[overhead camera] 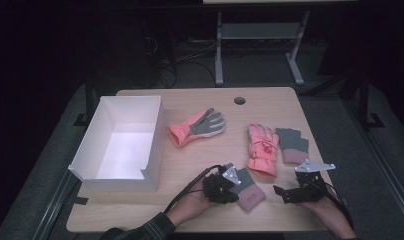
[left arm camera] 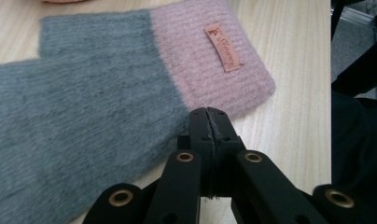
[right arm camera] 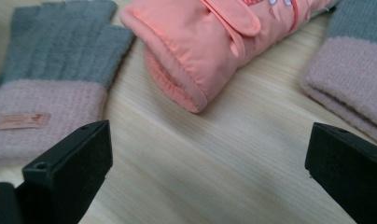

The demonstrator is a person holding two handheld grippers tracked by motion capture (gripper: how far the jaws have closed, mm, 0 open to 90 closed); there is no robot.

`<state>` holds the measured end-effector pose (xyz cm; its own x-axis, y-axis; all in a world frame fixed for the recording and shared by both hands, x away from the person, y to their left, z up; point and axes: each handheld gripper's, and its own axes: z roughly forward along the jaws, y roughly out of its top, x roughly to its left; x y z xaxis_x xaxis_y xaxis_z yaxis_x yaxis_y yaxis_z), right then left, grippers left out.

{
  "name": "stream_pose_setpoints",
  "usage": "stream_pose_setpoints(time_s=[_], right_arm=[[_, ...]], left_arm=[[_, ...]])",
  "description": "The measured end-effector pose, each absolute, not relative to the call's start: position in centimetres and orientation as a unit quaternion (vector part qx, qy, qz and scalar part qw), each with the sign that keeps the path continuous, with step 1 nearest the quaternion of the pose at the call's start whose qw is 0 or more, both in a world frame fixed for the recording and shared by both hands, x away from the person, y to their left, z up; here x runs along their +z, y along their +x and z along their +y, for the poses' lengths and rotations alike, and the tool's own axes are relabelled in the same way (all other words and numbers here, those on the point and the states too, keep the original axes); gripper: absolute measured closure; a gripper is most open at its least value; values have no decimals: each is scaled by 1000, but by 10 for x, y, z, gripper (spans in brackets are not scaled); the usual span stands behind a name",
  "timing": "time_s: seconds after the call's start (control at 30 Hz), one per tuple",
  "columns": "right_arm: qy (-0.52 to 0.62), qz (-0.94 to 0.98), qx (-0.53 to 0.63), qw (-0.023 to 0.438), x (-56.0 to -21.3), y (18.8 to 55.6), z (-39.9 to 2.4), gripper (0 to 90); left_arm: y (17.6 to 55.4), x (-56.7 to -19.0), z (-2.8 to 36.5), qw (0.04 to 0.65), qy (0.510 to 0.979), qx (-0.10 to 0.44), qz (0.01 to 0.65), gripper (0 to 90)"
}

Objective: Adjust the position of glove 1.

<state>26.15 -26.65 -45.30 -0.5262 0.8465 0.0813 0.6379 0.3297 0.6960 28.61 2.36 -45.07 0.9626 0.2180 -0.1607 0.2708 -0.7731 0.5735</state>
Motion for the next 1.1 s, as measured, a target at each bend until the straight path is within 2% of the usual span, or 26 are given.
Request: stream_pose_setpoints(time_s=[0.17, 0.27, 0.3, 0.4, 0.47, 0.53, 0.57, 0.63, 0.67, 0.7, 0.87, 0.9, 1.1], right_arm=[[471, 799, 346, 142, -450, 264, -268, 6], [480, 798, 339, 136, -450, 264, -268, 16], [483, 797, 334, 141, -449, 265, -268, 115], [487, 794, 337, 138, -447, 264, -269, 140], [484, 795, 336, 145, -447, 265, -269, 142], [484, 795, 333, 149, -447, 264, -268, 153], [484, 795, 334, 151, -447, 264, -268, 204], [482, 795, 334, 155, -447, 264, -269, 217], [484, 794, 334, 154, -446, 264, -269, 236], [490, 790, 336, 150, -446, 264, -269, 298], [492, 789, 332, 159, -442, 266, -270, 374], [494, 785, 337, 162, -440, 267, -272, 446], [512, 774, 332, 168, -434, 278, -276, 628]], left_arm=[[285, -446, 37, 321, 938, -21, 132, 778], [287, -443, 49, 328, 934, -9, 141, 597], [289, -441, 58, 333, 931, -4, 149, 556], [292, -439, 66, 341, 927, 3, 155, 434], [294, -438, 74, 348, 924, 7, 162, 398], [295, -440, 83, 353, 920, 10, 171, 300], [296, -442, 91, 354, 919, 14, 173, 268], [296, -443, 95, 356, 917, 17, 177, 215], [296, -444, 99, 354, 918, 20, 178, 215], [296, -448, 107, 358, 914, 23, 188, 189], [294, -451, 118, 361, 911, 28, 195, 169], [294, -451, 120, 363, 911, 31, 195, 165], [292, -450, 126, 365, 908, 31, 203, 157]])
